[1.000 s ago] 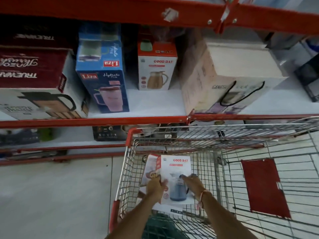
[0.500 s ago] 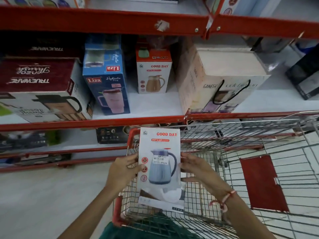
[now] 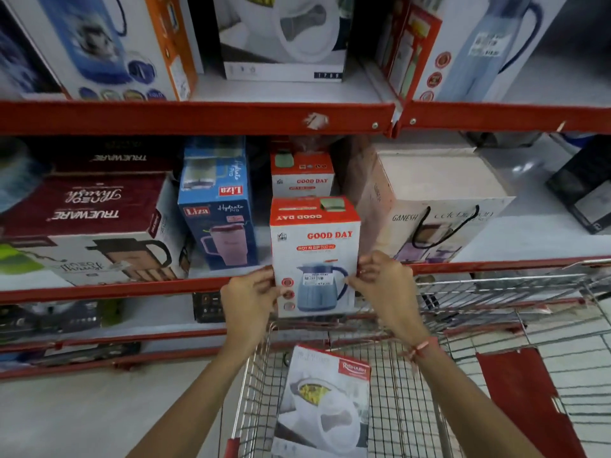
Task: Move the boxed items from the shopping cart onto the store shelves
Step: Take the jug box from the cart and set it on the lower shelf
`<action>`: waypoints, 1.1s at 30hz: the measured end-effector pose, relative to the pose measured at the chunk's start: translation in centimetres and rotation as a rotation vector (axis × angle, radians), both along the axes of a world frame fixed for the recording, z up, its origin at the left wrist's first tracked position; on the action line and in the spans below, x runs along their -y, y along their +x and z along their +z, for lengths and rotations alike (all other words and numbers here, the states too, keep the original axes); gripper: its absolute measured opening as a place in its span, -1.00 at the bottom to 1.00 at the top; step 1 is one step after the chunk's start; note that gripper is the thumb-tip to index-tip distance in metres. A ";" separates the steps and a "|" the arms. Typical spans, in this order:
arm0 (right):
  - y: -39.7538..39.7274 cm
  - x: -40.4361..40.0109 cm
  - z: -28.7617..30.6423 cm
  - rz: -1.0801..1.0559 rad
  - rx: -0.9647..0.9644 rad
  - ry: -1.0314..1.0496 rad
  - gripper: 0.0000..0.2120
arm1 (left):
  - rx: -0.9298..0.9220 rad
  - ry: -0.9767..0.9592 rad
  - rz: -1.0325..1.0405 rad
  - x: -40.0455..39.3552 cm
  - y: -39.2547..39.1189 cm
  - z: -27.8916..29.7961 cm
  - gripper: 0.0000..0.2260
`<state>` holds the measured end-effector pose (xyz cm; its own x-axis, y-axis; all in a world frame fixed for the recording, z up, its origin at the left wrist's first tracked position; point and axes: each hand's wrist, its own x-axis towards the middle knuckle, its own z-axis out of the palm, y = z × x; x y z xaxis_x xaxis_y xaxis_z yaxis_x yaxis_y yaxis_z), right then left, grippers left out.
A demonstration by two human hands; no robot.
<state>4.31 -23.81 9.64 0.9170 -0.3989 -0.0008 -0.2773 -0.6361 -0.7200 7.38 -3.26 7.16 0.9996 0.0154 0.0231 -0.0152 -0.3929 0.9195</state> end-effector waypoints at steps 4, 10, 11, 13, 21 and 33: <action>5.3 1.0 -1.3 -0.009 0.051 -0.205 -0.71 | 0.079 0.228 0.051 2.5 4.5 -0.3 -0.85; 9.9 2.1 -5.1 0.047 0.006 -0.192 -0.71 | 0.045 0.351 0.054 3.5 9.1 -2.8 -0.88; 10.3 2.2 -5.6 0.057 0.000 -0.187 -0.71 | 0.035 0.368 0.045 3.4 9.4 -3.3 -0.87; 10.9 2.5 -6.3 0.084 -0.009 -0.200 -0.72 | 0.041 0.403 0.024 3.2 10.0 -4.0 -0.86; 9.4 3.0 -8.4 0.153 0.085 -0.184 -0.81 | 0.097 0.334 -0.009 2.0 9.3 -5.7 -0.80; -8.0 0.8 -24.0 -0.066 -0.523 0.148 -0.57 | -0.150 0.406 -0.247 1.4 -1.9 -17.8 -0.67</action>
<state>-3.67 -24.64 -14.33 0.7523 -0.4164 -0.5105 -0.6582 -0.5078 -0.5558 5.45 -4.62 -10.65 0.9651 -0.2027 -0.1657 -0.0324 -0.7207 0.6925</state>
